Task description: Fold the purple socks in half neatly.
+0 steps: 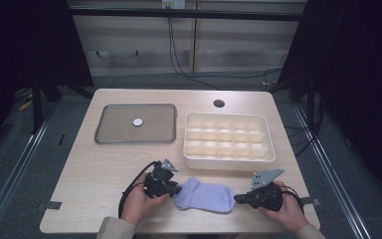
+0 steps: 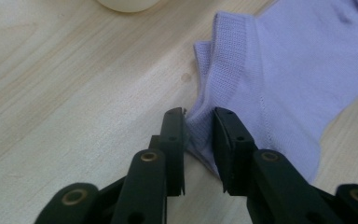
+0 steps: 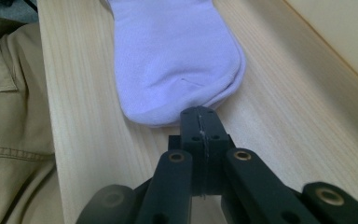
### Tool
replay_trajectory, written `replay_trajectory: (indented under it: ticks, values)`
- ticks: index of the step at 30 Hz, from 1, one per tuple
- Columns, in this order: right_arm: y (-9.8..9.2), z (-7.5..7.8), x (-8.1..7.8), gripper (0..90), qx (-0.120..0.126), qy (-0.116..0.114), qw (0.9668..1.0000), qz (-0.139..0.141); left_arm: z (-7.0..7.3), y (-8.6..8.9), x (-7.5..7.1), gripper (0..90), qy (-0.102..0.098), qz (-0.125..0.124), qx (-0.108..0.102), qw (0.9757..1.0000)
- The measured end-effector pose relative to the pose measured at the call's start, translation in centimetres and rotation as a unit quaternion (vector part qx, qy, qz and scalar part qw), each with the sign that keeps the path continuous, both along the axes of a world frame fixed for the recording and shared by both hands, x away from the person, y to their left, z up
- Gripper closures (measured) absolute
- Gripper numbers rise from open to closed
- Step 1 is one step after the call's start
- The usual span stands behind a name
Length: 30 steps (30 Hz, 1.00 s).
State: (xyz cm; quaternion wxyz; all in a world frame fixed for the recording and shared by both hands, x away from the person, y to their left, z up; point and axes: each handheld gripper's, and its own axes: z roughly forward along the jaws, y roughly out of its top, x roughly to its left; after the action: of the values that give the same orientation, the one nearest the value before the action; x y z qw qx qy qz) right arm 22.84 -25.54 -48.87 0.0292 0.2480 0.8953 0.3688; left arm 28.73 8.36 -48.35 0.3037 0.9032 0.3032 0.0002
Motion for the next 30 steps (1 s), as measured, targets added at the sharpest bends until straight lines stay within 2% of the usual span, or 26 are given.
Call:
replay_trajectory:
  ticks: [1, 2, 4, 6, 14, 28, 30]
  values:
    - [0.0, 0.0, 0.0, 90.0, 0.0, 0.0, 1.0, 0.0, 0.0, 0.0, 0.0, 74.9, 0.004, 0.0, 0.001, 1.0]
    - [0.1, 0.0, 0.0, 90.0, 0.0, 0.0, 1.0, 0.002, 0.1, -0.1, 0.0, 80.4, 0.008, -0.004, 0.005, 0.9999]
    - [0.1, 0.0, 0.0, 90.0, -0.001, 0.002, 1.0, 0.002, 0.2, -0.2, 0.0, 81.1, 0.005, -0.007, 0.005, 1.0]
    - [0.2, 0.0, -0.1, 90.0, -0.001, 0.002, 1.0, 0.004, 0.3, -0.3, 0.0, 81.9, 0.009, 0.001, 0.004, 1.0]
    - [0.2, 0.0, 0.0, 90.0, 0.001, 0.005, 1.0, 0.006, 1.0, 0.1, 0.1, 82.1, 0.028, 0.002, -0.019, 0.9994]
    - [0.6, -0.1, 0.0, 90.0, 0.0, 0.006, 0.9999, 0.012, 2.3, -0.1, -0.2, 82.1, 0.033, -0.001, -0.042, 0.9986]
    - [0.6, -0.1, 0.1, 90.0, 0.001, 0.007, 0.9999, 0.011, 2.6, -0.2, -0.3, 82.1, 0.033, -0.007, -0.043, 0.9985]
